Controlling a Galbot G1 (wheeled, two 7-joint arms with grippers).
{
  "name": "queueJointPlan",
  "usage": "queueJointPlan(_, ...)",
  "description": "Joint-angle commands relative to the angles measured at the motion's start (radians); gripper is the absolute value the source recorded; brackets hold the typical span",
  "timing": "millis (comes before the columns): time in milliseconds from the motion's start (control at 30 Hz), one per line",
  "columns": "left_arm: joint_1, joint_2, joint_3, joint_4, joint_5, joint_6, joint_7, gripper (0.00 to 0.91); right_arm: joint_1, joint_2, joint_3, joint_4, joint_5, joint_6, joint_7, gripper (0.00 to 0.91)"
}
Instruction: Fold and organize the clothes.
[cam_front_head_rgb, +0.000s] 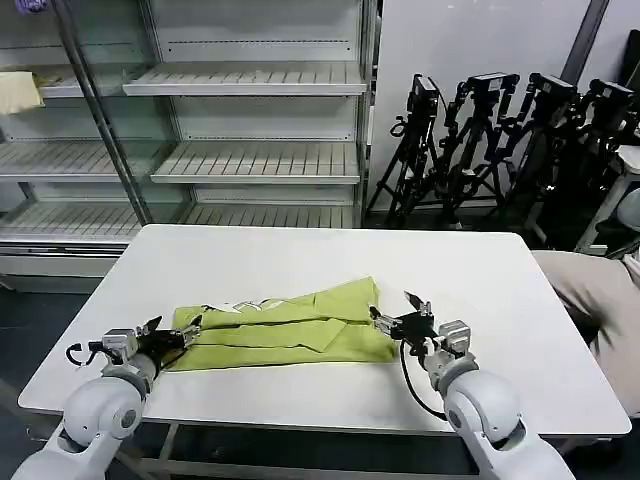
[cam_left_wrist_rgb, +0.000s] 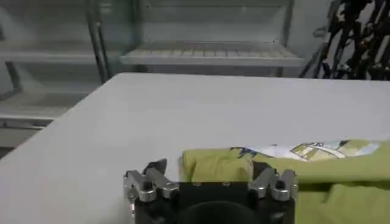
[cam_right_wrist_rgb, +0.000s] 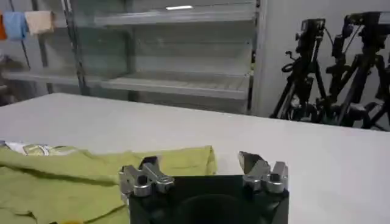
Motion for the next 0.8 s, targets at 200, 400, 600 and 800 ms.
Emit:
queueJointPlan(200,0.011,-0.031,0.033,-0.002,-0.081,0.002,-0.127,0.01,-0.05,-0.003,0.041,0.043,-0.019,0.006,-0.008,0.907)
queueJointPlan(400,0.033,-0.037,0.027,-0.014,-0.077,0.001,-0.127,0.02,-0.058,0.005,0.036,0.041,-0.04,0.011,-0.012,0.907)
queueJointPlan(600,0.031,-0.044,0.032,-0.016,-0.067,0.001,-0.12,0.01,-0.055,0.007,0.034,0.035,-0.049,0.015,-0.014,0.907)
queueJointPlan(800,0.006,-0.04,0.051,0.001,0.035,0.0,-0.084,0.01,-0.058,0.004,0.039,0.022,-0.061,0.024,-0.022,0.907)
